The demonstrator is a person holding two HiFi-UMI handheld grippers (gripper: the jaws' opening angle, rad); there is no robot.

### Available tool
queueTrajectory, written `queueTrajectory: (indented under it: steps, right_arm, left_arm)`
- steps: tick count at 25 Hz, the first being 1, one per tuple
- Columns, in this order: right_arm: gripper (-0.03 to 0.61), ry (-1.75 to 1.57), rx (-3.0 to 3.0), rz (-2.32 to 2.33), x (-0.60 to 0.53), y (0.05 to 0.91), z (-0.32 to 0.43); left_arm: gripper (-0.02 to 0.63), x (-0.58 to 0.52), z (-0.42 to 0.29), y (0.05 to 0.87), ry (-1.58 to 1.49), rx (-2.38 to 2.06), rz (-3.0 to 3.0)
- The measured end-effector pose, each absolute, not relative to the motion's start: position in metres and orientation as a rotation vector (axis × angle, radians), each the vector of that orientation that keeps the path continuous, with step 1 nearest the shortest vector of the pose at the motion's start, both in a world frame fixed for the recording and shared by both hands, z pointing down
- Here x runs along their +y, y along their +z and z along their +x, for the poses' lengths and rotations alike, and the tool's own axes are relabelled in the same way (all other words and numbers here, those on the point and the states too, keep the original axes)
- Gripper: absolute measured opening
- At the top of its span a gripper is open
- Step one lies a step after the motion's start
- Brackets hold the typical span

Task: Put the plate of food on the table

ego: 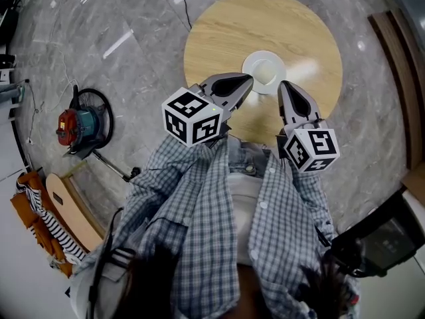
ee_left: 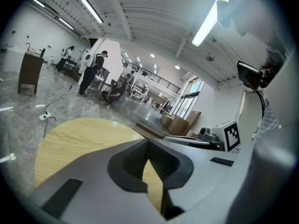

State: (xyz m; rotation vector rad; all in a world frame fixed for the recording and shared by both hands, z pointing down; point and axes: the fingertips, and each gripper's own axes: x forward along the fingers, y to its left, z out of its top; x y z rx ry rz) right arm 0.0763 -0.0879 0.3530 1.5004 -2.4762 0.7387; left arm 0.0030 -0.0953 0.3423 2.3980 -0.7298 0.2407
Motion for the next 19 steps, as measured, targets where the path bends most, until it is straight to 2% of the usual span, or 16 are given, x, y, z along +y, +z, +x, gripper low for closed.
queueTrajectory:
  steps: [19]
  right_arm:
    - [0.008,0.751,-2.446,1.46,-0.083,0.366,0.073]
  left_arm:
    - [0.008,-0.089,0.0,0.349,0.242,-0.743,2.368]
